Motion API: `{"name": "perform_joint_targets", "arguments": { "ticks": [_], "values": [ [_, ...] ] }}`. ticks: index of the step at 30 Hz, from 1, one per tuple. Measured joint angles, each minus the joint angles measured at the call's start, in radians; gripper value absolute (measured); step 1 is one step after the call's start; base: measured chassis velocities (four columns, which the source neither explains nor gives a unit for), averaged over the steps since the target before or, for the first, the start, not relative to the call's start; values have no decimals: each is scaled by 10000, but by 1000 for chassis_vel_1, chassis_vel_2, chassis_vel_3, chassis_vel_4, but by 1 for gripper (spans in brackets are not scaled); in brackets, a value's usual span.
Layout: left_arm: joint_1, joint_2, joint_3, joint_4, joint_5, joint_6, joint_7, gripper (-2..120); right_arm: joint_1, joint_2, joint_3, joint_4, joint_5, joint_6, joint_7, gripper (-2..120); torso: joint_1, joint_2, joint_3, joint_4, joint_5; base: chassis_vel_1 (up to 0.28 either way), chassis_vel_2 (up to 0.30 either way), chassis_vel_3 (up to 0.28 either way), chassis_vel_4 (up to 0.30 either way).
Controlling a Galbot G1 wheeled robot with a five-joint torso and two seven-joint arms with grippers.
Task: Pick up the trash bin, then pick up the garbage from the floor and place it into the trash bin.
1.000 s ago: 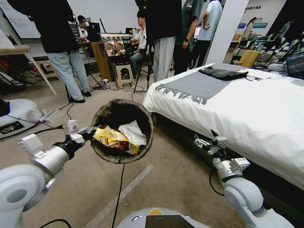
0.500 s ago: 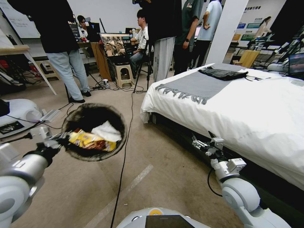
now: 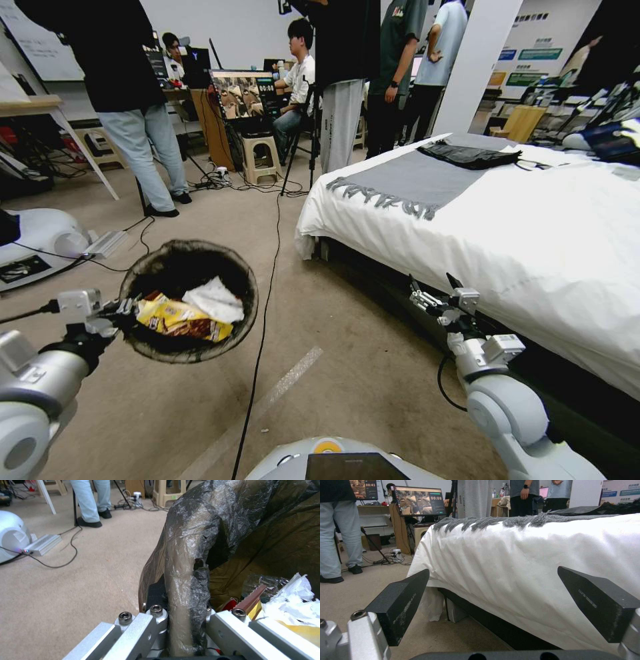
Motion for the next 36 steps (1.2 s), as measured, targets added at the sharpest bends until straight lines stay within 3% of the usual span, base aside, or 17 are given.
{"name": "perform_joint_targets", "arguments": {
  "ticks": [10, 18, 25, 36],
  "values": [
    [532, -909, 449, 0, 652, -18, 89, 2, -660, 819, 57, 431, -784, 232, -35, 100, 0, 0, 0, 4, 0, 0, 0, 0, 0],
    [487, -1041, 1036, 0, 1323, 9, -100, 2, -1251, 1584, -5, 651, -1841, 632, -156, 100, 0, 0, 0, 4, 0, 0, 0, 0, 0],
    [226, -1032, 1428, 0, 1643, 68, -369, 2, -1180, 1621, -104, 577, -2069, 685, -180, 100, 0, 0, 0, 3, 0, 0, 0, 0, 0],
    [-11, -1543, 1936, 0, 2056, 127, -764, 2, -1216, 1680, -18, 444, -2107, 738, -177, 100, 0, 0, 1, 3, 1, 60, 62, 63, 56]
  ]
}}
